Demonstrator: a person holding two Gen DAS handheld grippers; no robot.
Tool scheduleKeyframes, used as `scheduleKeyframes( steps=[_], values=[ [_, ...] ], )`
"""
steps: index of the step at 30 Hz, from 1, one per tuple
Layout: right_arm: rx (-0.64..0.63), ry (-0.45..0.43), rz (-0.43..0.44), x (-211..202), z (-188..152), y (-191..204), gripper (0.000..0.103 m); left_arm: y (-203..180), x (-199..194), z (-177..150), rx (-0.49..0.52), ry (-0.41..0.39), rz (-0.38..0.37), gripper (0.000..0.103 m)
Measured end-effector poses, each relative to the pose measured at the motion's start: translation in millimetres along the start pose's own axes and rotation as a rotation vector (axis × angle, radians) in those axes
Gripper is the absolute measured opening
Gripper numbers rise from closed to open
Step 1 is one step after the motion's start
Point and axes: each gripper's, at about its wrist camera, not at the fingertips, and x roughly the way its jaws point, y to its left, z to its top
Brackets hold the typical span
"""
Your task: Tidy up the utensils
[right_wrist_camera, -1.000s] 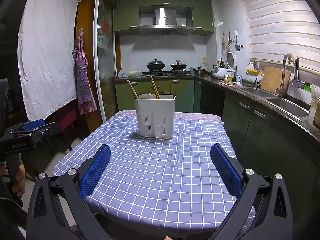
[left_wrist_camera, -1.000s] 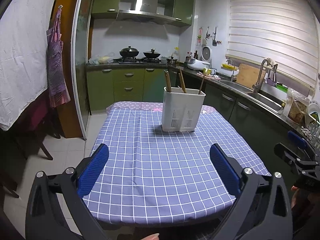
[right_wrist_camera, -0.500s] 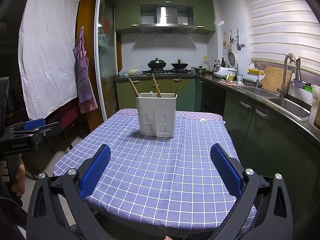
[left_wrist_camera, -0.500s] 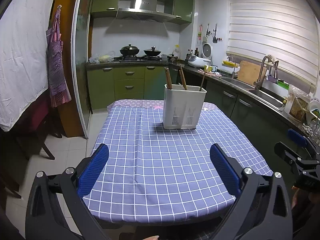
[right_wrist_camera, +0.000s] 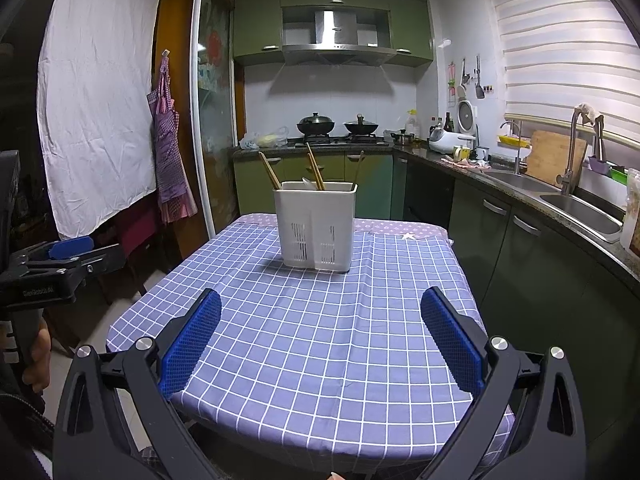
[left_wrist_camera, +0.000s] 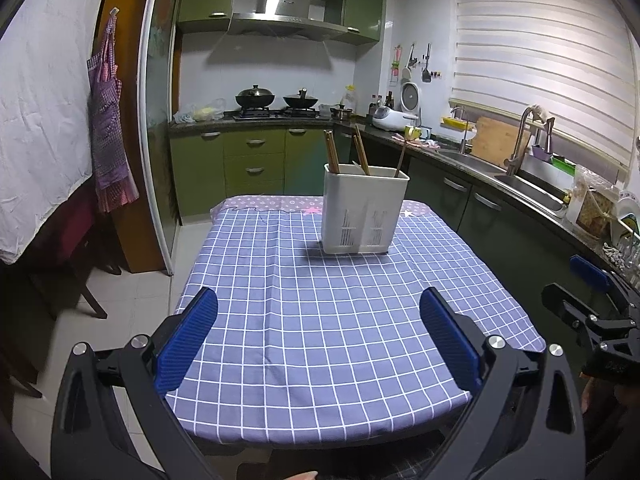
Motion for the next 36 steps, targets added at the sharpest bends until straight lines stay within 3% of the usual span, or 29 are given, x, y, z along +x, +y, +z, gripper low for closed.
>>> scheduleKeyframes(
  steps=[13, 24, 28, 36],
  values=[
    [-0.008, 0.011, 0.005, 3.1, -1.0, -1.0, 0.098, 0.0, 1.9, 1.2, 0.003, 0.007, -0.008, 0.096],
    [-0.01, 0.017, 0.009, 4.5, -1.8, -1.1, 0.098, 4.1, 8.0, 3.6, -0.051, 0.031, -0.08, 0.096],
    [-0.007, 0.02, 0.012, 6.5, -1.6, -1.5, 0.098, 6.1, 5.3, 5.0, -0.048, -0.012, -0.04, 0.096],
    [0.005, 0.034, -0.003, 14.6, -3.3, -6.3, 0.098, 4.2, 17.7, 5.0, 0.011, 0.007, 0.021, 0.096]
  ],
)
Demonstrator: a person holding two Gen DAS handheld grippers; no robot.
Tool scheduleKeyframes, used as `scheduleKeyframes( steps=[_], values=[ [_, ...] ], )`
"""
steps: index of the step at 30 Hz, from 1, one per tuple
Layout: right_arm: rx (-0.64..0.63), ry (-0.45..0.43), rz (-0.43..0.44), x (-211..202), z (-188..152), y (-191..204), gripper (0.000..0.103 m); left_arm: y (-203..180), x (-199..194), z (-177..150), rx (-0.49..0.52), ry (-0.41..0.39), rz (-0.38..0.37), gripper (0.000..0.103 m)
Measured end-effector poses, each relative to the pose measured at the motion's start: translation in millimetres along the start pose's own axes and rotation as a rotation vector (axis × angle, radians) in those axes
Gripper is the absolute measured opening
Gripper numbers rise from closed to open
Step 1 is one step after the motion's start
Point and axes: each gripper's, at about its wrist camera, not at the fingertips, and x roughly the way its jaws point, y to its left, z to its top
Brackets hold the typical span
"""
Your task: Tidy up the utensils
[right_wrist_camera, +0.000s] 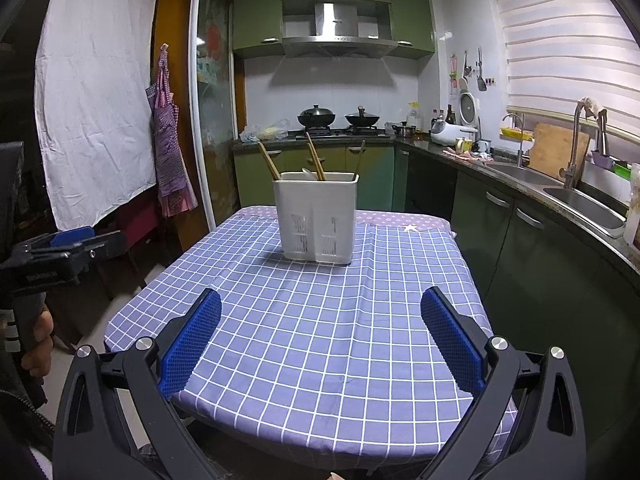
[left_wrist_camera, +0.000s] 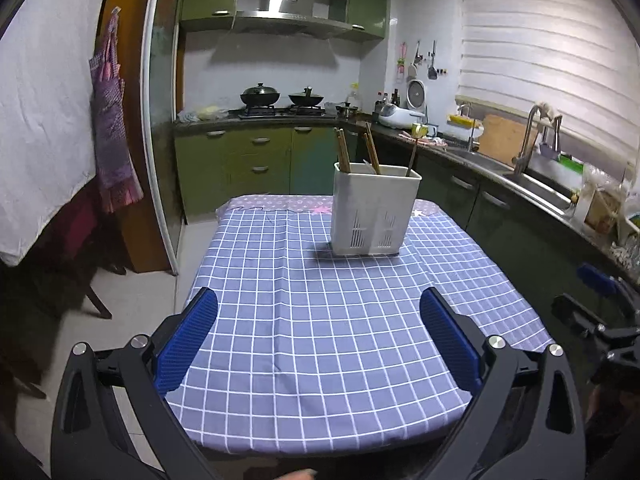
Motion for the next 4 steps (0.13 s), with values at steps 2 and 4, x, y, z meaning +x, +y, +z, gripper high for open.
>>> scheduleKeyframes(
  steps=[2, 4],
  values=[
    [-0.001, 0.006, -0.011, 4.2, 0.3, -0.9, 0.098, 3.1, 3.3, 0.2, -0.007, 0.005, -0.004, 0.096],
    [-0.002, 0.013, -0.018, 8.7, 0.3, -2.3, 0.098, 5.4, 10.6, 0.8, -0.006, 0.016, 0.0, 0.096]
  ],
)
